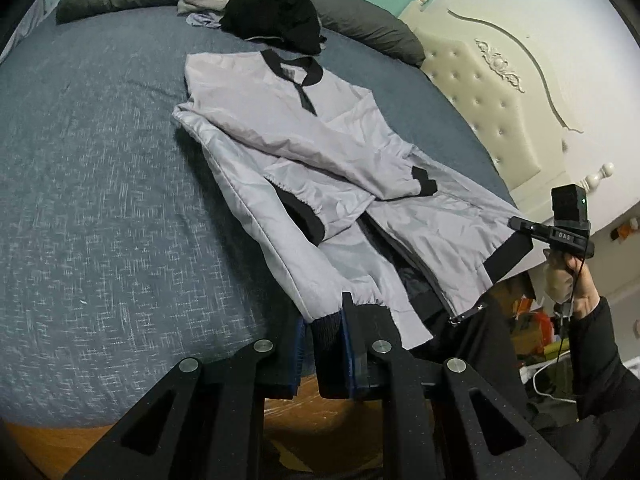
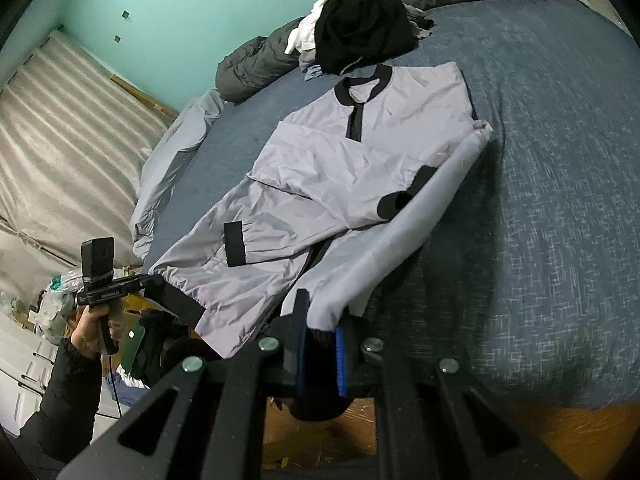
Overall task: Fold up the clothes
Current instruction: 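Lift the hem with both grippers and fold it toward the collar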
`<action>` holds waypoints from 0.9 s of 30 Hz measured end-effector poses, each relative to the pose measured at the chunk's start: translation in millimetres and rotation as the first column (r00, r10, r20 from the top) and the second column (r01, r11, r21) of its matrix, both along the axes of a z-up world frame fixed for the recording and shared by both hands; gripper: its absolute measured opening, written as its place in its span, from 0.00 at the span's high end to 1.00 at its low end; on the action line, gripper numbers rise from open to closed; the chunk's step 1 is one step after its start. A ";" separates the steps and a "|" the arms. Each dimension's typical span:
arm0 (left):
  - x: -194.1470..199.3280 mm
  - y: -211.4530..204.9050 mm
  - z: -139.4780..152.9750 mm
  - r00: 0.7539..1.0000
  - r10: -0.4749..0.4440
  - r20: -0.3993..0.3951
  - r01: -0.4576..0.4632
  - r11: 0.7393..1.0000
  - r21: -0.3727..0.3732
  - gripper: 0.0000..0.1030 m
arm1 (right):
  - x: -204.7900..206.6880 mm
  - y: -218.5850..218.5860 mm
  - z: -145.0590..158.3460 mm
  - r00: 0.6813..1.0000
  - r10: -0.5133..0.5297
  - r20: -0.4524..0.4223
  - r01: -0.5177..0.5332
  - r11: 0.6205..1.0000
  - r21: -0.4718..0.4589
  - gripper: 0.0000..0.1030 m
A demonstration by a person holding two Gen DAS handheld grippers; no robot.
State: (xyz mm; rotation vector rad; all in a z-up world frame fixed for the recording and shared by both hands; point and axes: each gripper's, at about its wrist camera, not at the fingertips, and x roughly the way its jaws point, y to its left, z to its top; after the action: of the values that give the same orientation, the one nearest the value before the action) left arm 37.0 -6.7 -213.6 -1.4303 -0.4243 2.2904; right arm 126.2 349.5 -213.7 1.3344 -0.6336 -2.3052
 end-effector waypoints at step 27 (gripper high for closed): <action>-39.3 -22.7 51.4 0.997 -0.007 -0.077 0.009 1.000 0.023 0.84 | -29.0 -5.1 66.4 0.991 0.116 -0.066 -0.112 0.992 0.054 0.90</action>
State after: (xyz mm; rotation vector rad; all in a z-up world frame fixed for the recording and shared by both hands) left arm -2.3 -29.4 -162.2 -1.3255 -0.4202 2.3176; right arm 97.2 344.4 -147.3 1.2730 -0.4680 -2.2774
